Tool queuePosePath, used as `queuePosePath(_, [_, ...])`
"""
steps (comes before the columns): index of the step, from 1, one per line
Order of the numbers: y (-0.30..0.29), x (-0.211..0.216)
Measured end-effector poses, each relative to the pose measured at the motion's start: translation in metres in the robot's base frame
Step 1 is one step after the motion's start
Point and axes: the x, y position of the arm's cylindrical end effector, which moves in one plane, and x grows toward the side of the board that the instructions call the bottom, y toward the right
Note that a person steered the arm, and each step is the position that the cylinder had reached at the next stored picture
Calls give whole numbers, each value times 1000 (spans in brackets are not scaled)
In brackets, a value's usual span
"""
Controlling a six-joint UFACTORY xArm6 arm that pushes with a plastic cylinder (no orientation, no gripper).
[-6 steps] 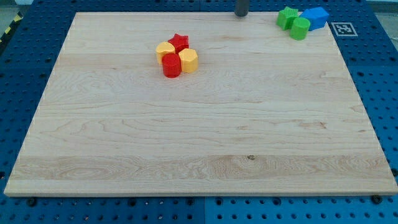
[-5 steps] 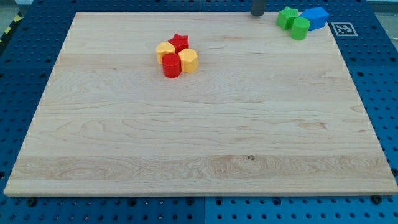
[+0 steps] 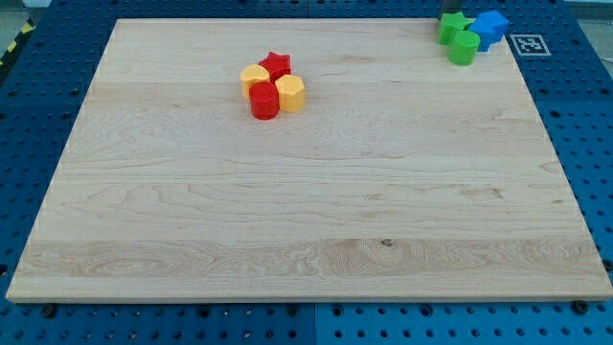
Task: Separate the cube from a group of blocks
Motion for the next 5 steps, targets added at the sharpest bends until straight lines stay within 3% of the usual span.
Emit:
queuePosePath(1, [3, 0])
queuePosePath(3, [85, 1])
queuePosePath(5, [85, 27])
